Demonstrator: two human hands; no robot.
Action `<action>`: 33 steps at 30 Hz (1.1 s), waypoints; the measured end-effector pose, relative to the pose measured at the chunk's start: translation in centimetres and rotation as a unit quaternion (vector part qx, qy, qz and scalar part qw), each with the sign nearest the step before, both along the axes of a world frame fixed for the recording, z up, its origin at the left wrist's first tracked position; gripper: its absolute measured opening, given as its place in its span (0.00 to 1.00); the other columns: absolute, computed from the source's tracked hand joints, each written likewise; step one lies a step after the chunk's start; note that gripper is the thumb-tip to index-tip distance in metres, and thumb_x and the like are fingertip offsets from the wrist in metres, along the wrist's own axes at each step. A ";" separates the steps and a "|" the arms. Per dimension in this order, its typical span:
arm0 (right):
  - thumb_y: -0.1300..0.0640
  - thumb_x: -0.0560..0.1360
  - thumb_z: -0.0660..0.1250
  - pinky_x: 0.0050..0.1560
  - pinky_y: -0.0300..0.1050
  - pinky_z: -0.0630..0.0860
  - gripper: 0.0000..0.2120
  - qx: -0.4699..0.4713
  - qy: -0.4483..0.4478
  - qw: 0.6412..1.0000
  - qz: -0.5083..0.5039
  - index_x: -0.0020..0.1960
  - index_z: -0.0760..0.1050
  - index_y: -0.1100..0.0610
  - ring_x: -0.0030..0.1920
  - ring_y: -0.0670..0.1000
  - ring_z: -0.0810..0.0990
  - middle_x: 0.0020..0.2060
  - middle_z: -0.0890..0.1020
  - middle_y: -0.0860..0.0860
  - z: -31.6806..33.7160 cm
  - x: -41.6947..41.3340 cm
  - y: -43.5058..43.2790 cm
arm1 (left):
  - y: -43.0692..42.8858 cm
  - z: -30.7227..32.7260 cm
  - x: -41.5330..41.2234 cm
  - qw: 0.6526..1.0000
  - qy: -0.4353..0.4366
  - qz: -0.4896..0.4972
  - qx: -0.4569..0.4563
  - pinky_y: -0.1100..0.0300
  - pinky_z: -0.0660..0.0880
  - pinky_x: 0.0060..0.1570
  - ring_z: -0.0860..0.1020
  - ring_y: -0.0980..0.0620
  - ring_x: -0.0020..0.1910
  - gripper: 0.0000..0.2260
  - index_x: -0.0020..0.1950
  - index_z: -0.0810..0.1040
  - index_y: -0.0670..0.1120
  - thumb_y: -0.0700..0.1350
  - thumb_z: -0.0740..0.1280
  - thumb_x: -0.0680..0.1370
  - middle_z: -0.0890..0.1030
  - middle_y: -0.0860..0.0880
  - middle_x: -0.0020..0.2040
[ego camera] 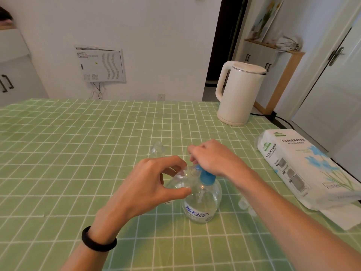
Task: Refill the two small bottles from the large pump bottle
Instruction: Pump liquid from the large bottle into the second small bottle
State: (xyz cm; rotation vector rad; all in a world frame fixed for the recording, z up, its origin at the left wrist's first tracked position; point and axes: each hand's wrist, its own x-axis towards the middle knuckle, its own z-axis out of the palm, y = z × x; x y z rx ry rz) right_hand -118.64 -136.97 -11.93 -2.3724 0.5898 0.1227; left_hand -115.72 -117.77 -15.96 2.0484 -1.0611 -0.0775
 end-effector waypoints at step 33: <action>0.45 0.81 0.60 0.66 0.58 0.80 0.22 0.003 0.001 1.000 -0.023 0.55 0.86 0.59 0.55 0.57 0.87 0.53 0.88 0.54 -0.3 0.0 0.1 | 0.4 -0.6 0.7 0.989 0.132 -0.033 -0.055 0.53 0.83 0.55 0.86 0.54 0.54 0.20 0.59 0.85 0.60 0.58 0.80 0.68 0.88 0.56 0.53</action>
